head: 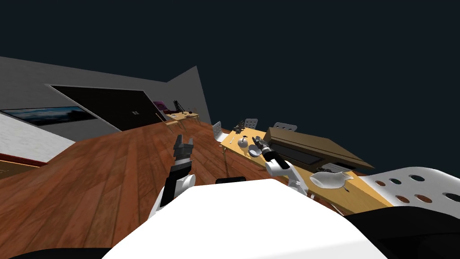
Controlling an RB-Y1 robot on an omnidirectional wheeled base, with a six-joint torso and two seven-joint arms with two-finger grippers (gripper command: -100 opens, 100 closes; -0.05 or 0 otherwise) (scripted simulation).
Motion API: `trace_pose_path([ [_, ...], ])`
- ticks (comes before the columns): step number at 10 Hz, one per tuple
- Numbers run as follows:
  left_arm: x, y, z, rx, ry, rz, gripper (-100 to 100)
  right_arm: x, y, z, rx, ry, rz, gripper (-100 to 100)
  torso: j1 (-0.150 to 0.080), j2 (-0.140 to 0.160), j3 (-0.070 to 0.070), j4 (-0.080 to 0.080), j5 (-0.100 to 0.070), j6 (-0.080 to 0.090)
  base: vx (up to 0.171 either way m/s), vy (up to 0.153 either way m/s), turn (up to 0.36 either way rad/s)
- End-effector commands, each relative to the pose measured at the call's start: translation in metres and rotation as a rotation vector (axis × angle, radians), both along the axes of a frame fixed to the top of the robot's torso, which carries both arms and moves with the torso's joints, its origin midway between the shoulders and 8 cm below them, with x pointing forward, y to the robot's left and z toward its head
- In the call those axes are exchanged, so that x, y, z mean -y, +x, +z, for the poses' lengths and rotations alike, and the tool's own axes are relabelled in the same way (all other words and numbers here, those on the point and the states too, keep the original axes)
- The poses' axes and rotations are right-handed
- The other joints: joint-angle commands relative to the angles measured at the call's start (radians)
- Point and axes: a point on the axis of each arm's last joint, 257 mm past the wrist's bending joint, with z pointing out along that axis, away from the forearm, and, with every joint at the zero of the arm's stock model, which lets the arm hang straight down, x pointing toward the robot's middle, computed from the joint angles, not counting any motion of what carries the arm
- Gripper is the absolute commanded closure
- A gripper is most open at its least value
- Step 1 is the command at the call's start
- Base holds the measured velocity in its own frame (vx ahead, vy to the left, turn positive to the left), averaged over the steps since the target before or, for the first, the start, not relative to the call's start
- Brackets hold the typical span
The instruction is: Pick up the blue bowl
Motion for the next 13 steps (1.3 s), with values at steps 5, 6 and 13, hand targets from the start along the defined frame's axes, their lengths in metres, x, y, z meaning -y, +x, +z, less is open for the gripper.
trace_pose_path([
  [5,0.000,0.000,0.000,0.000,0.000,0.000,0,0.008,-0.004,-0.046,-0.175,-0.166,0.021,-100,0.001,0.000,0.000,0.000,0.000,0.001,0.016,-0.015,0.109],
  [6,0.000,0.000,0.000,0.000,0.000,0.000,0,0.009,-0.006,-0.053,-0.209,-0.191,0.022,-100,0.000,0.000,0.000,0.000,0.000,0.000,0.021,-0.027,0.090],
  [13,0.000,0.000,0.000,0.000,0.000,0.000,0,0.018,-0.020,-0.106,-0.421,-0.377,0.081,-100,0.001,0.000,0.000,0.000,0.000,0.001,0.018,-0.015,0.090],
])
